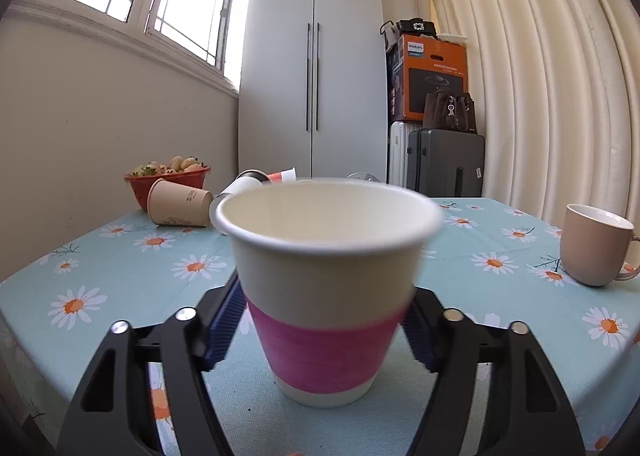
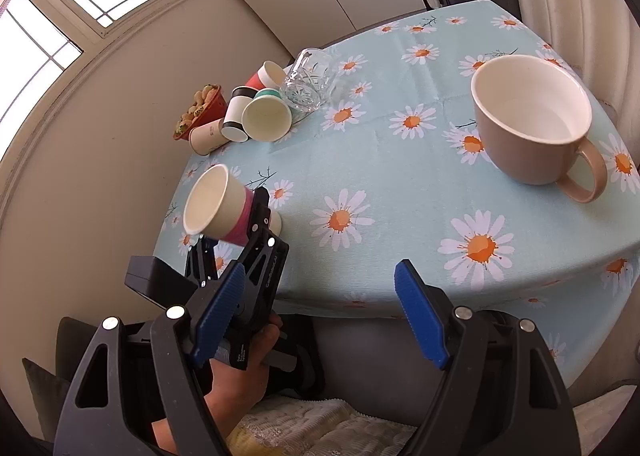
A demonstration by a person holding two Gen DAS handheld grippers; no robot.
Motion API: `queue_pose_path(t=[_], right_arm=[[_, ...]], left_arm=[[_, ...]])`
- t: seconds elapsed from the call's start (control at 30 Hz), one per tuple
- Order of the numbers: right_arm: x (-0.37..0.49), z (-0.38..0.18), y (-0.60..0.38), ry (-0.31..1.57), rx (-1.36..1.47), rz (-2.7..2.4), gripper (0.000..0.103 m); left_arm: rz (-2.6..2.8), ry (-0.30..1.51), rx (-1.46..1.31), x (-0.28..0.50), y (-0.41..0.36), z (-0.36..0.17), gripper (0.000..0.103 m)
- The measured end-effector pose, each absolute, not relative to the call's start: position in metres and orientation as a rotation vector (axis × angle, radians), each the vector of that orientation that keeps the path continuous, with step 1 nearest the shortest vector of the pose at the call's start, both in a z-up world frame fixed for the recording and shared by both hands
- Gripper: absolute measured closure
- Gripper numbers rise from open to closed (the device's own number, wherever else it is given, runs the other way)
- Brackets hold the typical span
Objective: Flip cup upright
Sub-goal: 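Lower the cup upright onto the tablecloth and open the left tool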
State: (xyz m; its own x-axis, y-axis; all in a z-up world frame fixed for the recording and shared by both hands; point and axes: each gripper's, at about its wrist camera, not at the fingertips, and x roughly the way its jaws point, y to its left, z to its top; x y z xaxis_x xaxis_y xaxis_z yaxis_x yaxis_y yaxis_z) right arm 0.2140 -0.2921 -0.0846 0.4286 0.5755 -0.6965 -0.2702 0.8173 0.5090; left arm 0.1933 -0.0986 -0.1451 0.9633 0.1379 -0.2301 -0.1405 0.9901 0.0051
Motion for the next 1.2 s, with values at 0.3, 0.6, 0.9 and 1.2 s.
queue_pose_path(t=[0.3,0.6,0.9,1.2], right_arm=[[0.210,-0.083,-0.297,0.981,0.372,0.553,0.026],[0.206,-0.078,-0.303,0.950,0.400,0.557,0.026],[0.189,-0.062,-0.311,0.849,0.418,0.569,0.026],[0.155,-0.039,-0.301,0.699,0.308,0.555,0.026]], left_arm=[[0.128,0.210,-0.022,0.192,-0.096,-0.140,0.019],[0.101,0.220,-0.014,0.184,-0.097,-0.133,0.016],[0.053,0.214,0.033,0.153,-0.096,-0.100,0.016],[-0.038,0.279,-0.034,0.099,-0.069,-0.047,0.012]])
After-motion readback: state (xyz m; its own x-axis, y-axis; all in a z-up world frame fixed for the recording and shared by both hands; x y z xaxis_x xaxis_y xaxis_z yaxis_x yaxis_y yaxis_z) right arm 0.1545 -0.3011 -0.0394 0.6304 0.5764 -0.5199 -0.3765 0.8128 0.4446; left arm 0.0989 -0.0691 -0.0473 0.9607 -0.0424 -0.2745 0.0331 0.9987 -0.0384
